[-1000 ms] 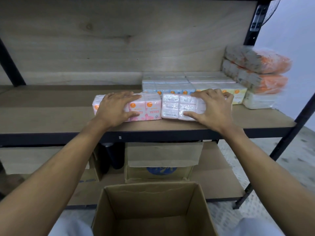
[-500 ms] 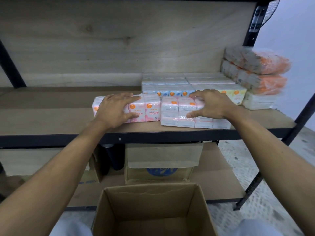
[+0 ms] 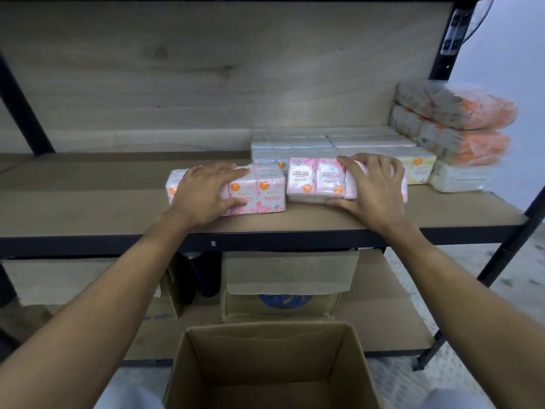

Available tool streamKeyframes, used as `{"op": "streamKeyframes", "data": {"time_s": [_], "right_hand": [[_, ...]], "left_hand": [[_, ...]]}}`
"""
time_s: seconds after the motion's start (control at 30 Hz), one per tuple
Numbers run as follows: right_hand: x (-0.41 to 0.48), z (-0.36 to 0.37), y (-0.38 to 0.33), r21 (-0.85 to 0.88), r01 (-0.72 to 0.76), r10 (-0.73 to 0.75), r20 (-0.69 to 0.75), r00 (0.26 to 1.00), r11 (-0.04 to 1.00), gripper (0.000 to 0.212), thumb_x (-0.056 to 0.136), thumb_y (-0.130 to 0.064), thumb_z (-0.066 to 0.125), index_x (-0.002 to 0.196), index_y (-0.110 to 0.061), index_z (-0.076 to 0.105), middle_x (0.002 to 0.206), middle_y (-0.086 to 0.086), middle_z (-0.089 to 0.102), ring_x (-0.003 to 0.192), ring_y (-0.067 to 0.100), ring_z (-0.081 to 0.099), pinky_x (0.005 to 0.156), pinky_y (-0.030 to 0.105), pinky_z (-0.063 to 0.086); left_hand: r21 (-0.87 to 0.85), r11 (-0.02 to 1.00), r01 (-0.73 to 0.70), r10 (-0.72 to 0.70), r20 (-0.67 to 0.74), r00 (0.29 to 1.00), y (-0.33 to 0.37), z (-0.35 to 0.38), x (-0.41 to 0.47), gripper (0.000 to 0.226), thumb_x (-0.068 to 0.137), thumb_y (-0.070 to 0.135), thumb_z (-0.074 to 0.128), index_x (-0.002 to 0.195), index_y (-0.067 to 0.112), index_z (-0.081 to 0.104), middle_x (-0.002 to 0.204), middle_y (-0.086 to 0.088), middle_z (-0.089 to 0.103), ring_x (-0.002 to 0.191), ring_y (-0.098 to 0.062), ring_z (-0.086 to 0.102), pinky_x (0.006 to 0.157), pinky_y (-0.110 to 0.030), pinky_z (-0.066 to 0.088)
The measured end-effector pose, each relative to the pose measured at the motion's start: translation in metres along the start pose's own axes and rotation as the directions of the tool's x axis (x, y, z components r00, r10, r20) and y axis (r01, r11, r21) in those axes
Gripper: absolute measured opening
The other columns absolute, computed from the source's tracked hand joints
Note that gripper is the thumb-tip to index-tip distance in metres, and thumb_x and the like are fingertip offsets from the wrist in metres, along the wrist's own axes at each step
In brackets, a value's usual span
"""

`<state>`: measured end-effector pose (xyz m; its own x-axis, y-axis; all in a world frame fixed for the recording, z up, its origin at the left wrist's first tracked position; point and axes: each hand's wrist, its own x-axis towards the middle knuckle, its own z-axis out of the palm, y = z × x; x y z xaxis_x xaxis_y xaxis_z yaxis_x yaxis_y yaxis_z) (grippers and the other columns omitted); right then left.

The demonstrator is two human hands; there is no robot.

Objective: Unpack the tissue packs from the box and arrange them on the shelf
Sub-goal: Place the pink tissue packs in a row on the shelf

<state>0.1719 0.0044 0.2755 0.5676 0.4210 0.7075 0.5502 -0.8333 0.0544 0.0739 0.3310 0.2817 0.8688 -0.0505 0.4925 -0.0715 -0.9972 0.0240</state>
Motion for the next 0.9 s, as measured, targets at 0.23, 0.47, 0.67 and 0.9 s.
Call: {"op": "streamKeyframes", "data": {"time_s": [0.23, 0.47, 0.67, 0.9], "right_hand": [[-0.020, 0.000, -0.008, 0.056, -0.005, 0.009, -0.077, 0.997, 0.998, 0.074, 0.076, -0.073, 0.058, 0.134, -0.029, 0.049, 0.121, 0.002, 0.052, 0.118, 0.022, 0.040, 0.111, 0.047, 0.014], [-0.029, -0.001, -0.014, -0.003, -0.033, 0.033, -0.038, 0.999, 0.999, 0.077, 0.070, -0.076, 0.058, 0.129, -0.027, 0.052, 0.120, 0.003, 0.052, 0.116, 0.026, 0.046, 0.103, 0.048, 0.020], [-0.031, -0.009, -0.011, 0.061, -0.051, 0.055, -0.053, 0.997, 0.997, 0.071, 0.069, -0.076, 0.059, 0.125, -0.033, 0.057, 0.125, 0.000, 0.051, 0.119, 0.022, 0.040, 0.102, 0.047, 0.020], [-0.029, -0.031, 0.034, 0.463, -0.366, 0.361, 0.102, 0.927, 0.808, 0.085, 0.062, -0.070, 0.072, 0.135, -0.032, 0.052, 0.142, 0.000, 0.042, 0.133, 0.019, 0.036, 0.112, 0.039, 0.031]], "left_hand": [[0.007, 1.000, -0.008, 0.008, -0.005, 1.000, 0.000, 0.001, 0.000, 0.070, 0.074, 0.066, 0.049, 0.139, 0.039, 0.045, 0.145, 0.005, 0.048, 0.133, -0.018, 0.043, 0.107, -0.043, 0.030], [-0.008, 1.000, -0.004, 0.004, -0.003, 1.000, 0.001, 0.000, -0.001, 0.069, 0.076, 0.064, 0.052, 0.139, 0.038, 0.045, 0.146, 0.003, 0.046, 0.133, -0.019, 0.042, 0.107, -0.044, 0.028], [-0.012, 1.000, 0.000, 0.000, -0.013, 1.000, 0.003, -0.001, -0.002, 0.065, 0.080, 0.053, 0.067, 0.139, 0.036, 0.045, 0.146, 0.003, 0.046, 0.133, -0.020, 0.042, 0.108, -0.044, 0.028], [0.002, 1.000, 0.008, -0.008, -0.007, 1.000, 0.002, 0.000, 0.000, 0.064, 0.080, 0.054, 0.066, 0.139, 0.038, 0.045, 0.146, 0.005, 0.046, 0.133, -0.018, 0.042, 0.108, -0.042, 0.027]]}}
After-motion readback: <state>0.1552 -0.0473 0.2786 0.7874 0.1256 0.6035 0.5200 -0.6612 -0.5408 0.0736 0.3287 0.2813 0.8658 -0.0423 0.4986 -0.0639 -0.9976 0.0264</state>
